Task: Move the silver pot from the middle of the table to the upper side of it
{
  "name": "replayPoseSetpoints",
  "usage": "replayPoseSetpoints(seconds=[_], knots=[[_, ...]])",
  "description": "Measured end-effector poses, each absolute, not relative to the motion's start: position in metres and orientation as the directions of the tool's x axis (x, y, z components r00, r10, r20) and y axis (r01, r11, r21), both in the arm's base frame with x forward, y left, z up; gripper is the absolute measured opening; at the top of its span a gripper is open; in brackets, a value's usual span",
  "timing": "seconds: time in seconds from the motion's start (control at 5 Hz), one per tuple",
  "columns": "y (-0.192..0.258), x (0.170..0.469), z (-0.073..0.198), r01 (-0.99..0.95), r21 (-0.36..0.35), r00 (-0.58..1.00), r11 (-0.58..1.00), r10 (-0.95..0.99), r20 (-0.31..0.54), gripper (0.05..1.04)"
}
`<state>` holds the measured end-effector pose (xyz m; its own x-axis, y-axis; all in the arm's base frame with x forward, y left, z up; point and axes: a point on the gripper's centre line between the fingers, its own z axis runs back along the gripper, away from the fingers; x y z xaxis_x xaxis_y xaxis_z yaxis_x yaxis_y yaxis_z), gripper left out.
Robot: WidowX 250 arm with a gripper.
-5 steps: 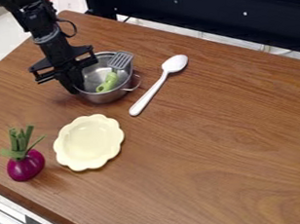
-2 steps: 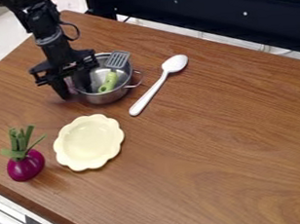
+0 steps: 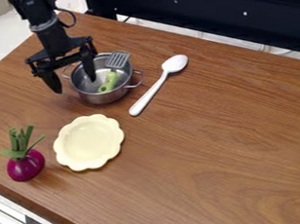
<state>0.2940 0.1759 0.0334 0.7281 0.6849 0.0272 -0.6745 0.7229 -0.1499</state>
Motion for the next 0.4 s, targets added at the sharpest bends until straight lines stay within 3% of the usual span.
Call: replayPoseSetpoints(seconds=[0.2, 0.4], knots=[[0.177, 0.296, 0.052, -0.682, -0.175, 0.708, 0.710, 0.701, 0.084, 0.997], [0.167, 0.290, 0.067, -0.633, -0.148, 0.753, 0.759, 0.649, 0.110, 0.997]])
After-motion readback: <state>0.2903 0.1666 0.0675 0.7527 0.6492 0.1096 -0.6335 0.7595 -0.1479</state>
